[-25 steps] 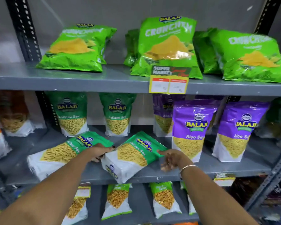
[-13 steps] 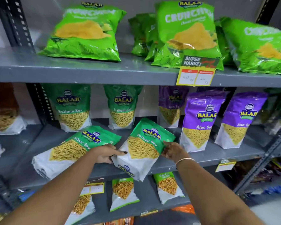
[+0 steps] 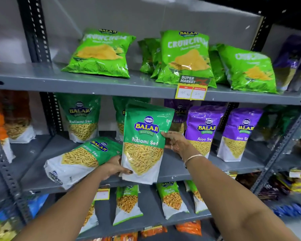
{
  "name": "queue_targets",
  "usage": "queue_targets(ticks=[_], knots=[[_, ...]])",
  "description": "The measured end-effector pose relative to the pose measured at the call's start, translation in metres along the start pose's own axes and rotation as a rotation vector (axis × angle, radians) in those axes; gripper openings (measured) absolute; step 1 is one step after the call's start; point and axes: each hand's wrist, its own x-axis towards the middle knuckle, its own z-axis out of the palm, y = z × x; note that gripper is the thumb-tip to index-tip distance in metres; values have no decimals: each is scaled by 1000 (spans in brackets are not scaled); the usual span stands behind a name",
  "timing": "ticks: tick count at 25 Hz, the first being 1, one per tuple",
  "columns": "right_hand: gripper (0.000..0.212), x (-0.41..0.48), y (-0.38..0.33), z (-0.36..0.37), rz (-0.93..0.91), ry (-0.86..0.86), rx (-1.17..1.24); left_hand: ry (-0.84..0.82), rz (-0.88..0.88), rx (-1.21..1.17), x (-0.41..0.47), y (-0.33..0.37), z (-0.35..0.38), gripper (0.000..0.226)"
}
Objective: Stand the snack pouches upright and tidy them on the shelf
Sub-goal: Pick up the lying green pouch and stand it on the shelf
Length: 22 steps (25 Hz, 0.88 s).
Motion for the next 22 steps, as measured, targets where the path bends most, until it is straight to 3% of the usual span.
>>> queue_targets(ticks=[3, 6, 10, 16, 22], knots=[[5, 1, -9, 4, -50, 15, -22, 118, 26, 116, 5, 3, 0, 102], [5, 5, -15, 6, -114, -12, -16, 245, 53, 160, 14, 8, 9, 86], [6, 23, -17, 4, -177, 10, -54, 362, 68, 205, 36, 9, 26, 84], [32, 61, 2, -2, -191, 42, -124, 462, 27, 229, 75, -4, 39, 66], [10, 79, 17, -13, -160, -12, -123, 499, 63, 191, 89, -18, 45, 63]])
